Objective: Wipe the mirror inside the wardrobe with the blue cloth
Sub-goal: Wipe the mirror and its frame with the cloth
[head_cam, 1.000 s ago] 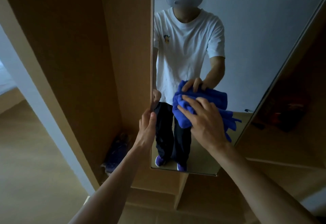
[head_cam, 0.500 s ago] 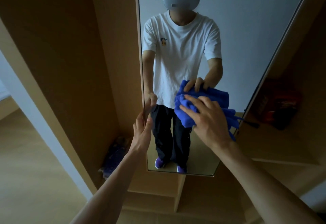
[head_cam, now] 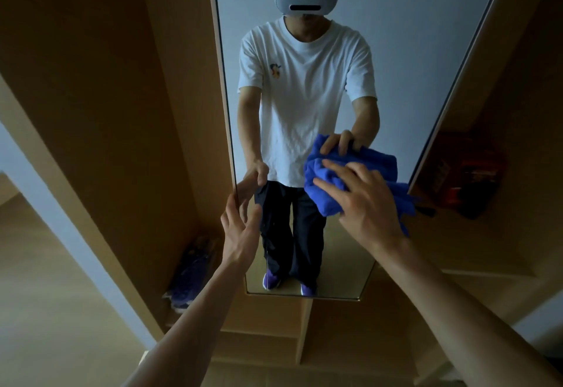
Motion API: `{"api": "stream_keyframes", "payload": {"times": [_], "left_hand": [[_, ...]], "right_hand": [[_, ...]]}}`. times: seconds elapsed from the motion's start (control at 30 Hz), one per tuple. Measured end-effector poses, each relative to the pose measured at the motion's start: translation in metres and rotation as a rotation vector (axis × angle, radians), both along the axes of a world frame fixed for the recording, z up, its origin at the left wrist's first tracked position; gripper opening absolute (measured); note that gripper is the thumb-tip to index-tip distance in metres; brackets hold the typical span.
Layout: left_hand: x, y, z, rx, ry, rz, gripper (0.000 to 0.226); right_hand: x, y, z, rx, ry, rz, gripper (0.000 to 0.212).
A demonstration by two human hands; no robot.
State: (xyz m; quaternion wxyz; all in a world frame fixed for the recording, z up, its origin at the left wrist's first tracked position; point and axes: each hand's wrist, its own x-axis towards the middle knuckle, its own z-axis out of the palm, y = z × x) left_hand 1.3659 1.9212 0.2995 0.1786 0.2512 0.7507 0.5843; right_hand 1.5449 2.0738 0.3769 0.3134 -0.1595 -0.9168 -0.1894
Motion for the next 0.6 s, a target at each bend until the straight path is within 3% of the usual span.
{"api": "stream_keyframes", "payload": {"times": [0.23, 0.47, 0.6], "left_hand": [[-0.003, -0.001, -0.002, -0.04, 0.023, 0.004, 0.079], [0.001, -0.001, -0.003, -0.066, 0.062, 0.017, 0.081], [0.001, -0.002, -0.003, -0.069, 0.052, 0.011, 0.092]], "right_hand": [[0.022, -0.008, -0.054, -0.057, -0.142, 0.027, 0.058], [0.022, 0.007, 0.008, -0.057, 0.087, -0.057, 0.061], [0.029, 0.006, -0.018, 0.0, 0.071, -0.025, 0.058]]}}
